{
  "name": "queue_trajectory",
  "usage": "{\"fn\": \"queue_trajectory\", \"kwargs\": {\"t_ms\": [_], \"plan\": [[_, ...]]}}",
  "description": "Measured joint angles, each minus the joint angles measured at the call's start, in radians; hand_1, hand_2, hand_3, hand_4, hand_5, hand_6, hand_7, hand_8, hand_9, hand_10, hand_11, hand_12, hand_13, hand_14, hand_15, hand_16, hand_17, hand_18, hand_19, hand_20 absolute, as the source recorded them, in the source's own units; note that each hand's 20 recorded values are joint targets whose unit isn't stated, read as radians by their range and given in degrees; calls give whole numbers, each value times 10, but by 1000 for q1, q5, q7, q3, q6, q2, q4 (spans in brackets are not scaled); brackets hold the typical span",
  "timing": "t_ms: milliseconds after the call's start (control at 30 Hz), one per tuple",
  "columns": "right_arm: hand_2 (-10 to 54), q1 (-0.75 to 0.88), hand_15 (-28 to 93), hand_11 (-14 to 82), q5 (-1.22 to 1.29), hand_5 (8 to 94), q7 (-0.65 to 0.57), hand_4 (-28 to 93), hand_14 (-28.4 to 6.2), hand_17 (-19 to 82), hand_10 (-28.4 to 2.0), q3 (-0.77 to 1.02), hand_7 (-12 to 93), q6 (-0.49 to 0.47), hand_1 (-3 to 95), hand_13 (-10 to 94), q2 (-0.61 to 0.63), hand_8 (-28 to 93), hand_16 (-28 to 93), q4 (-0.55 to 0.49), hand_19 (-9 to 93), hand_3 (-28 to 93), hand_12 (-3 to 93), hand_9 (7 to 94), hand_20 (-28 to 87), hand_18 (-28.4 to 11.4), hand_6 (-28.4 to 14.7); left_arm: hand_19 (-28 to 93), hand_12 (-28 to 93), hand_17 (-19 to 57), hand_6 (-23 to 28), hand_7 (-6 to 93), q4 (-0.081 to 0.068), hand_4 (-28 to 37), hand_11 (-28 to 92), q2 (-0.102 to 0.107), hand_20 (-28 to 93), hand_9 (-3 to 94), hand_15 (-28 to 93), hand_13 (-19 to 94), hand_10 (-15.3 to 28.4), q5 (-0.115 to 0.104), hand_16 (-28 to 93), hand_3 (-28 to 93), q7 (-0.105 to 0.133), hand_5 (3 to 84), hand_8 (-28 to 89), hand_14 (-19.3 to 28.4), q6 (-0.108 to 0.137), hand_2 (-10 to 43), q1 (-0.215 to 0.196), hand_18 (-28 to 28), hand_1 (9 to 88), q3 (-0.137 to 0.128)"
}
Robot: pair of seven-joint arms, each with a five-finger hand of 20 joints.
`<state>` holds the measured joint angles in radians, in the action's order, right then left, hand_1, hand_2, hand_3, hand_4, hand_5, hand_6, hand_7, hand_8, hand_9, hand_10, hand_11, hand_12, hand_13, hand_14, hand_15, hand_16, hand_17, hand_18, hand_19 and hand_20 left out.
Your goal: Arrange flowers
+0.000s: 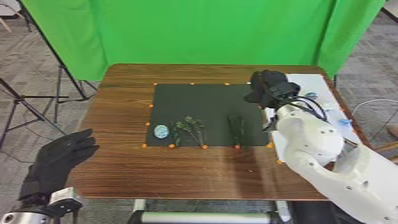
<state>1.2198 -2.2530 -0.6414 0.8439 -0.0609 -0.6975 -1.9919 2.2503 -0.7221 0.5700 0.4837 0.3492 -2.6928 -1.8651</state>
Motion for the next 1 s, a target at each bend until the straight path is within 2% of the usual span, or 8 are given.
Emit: {"fn": "queue_trajectory", "kwargs": {"t_ms": [233,400,533,667,1000], "plan": [[-72,110,757,246,13,570,-62,-256,-118,356,-189,156,266,-50,351,632,62,-124,180,91,932,823,167,592,302,-226,-76,599,103,-90,119,197,0,-194,386,3,162,368,650,253,210,0,-141,823,0,426,-108,268,0,30,9,227,274,15],[-84,171,762,232,3,570,-105,-255,-118,368,-193,239,251,-81,357,645,71,-125,172,120,932,821,167,592,312,-234,-78,599,103,-90,118,197,0,-194,387,4,162,368,650,253,210,0,-141,823,0,426,-108,267,0,30,13,228,274,23],[-85,194,765,220,-25,568,-174,-255,-118,370,-199,246,243,-144,358,646,78,-122,170,141,932,819,165,583,321,-236,-80,599,102,-90,118,198,0,-195,385,4,162,369,650,252,210,0,-141,822,0,425,-108,268,0,30,15,228,274,26],[-87,223,765,214,-12,566,-188,-255,-122,360,-204,283,237,-207,359,632,74,-118,168,164,932,820,168,572,318,-238,-80,599,102,-90,118,197,0,-195,386,4,162,368,650,252,210,0,-141,822,-1,426,-108,268,0,30,18,228,274,28],[-94,245,766,209,12,549,-189,-257,-125,352,-204,292,229,-209,362,622,71,-121,162,200,932,825,169,562,303,-236,-77,599,102,-90,119,196,0,-195,386,2,162,369,650,253,210,2,-141,823,-8,426,-108,268,-1,30,33,228,275,31]]}}
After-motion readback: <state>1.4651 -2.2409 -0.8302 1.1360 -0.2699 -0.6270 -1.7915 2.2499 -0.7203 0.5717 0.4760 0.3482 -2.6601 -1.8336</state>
